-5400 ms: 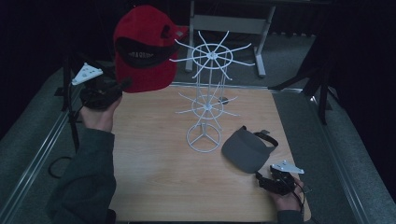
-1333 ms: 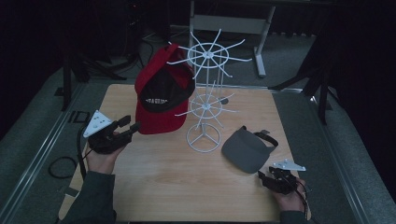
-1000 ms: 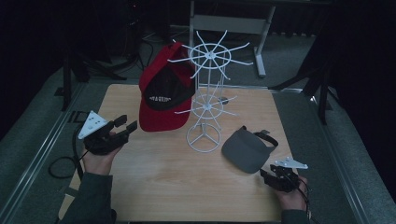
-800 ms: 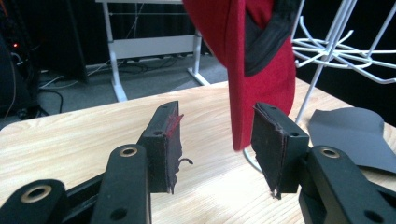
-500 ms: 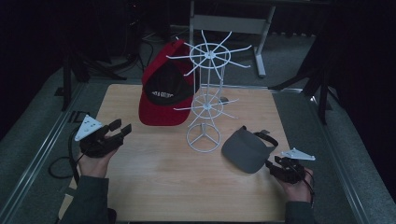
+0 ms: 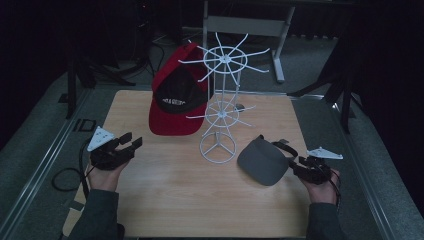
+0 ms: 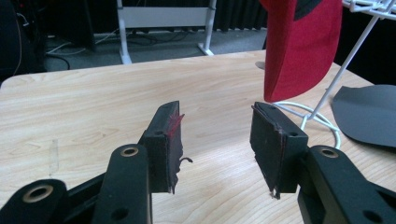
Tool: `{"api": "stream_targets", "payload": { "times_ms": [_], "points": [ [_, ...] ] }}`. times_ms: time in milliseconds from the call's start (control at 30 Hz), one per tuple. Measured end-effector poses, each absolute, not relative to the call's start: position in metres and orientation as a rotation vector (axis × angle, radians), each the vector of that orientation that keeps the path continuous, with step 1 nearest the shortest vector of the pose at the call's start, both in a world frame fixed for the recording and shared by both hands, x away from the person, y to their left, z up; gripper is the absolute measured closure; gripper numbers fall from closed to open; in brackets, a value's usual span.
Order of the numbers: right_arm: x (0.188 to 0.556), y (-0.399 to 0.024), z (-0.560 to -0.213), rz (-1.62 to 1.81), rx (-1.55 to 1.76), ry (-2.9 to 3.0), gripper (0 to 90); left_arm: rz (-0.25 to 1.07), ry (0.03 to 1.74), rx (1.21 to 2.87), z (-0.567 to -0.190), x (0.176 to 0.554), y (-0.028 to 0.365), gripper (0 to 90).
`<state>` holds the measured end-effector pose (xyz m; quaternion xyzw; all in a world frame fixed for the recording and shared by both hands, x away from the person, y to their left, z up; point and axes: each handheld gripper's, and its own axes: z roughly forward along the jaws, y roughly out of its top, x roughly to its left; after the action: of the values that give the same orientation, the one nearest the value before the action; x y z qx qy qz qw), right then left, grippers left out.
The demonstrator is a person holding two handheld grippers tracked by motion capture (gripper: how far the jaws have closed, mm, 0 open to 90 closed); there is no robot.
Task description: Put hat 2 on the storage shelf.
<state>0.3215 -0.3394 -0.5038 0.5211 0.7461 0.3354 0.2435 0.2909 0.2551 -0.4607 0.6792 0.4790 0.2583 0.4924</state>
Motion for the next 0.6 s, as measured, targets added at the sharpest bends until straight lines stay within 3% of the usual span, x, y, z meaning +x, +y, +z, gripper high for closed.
{"api": "stream_targets", "payload": {
  "times_ms": [600],
  "points": [
    [0.36, -0.347, -0.503, 0.89, 1.423, 2.055, 54.0, 0.604, 1.187, 1.67, -0.477, 0.296, 0.25, 53.5]
  ]
}}
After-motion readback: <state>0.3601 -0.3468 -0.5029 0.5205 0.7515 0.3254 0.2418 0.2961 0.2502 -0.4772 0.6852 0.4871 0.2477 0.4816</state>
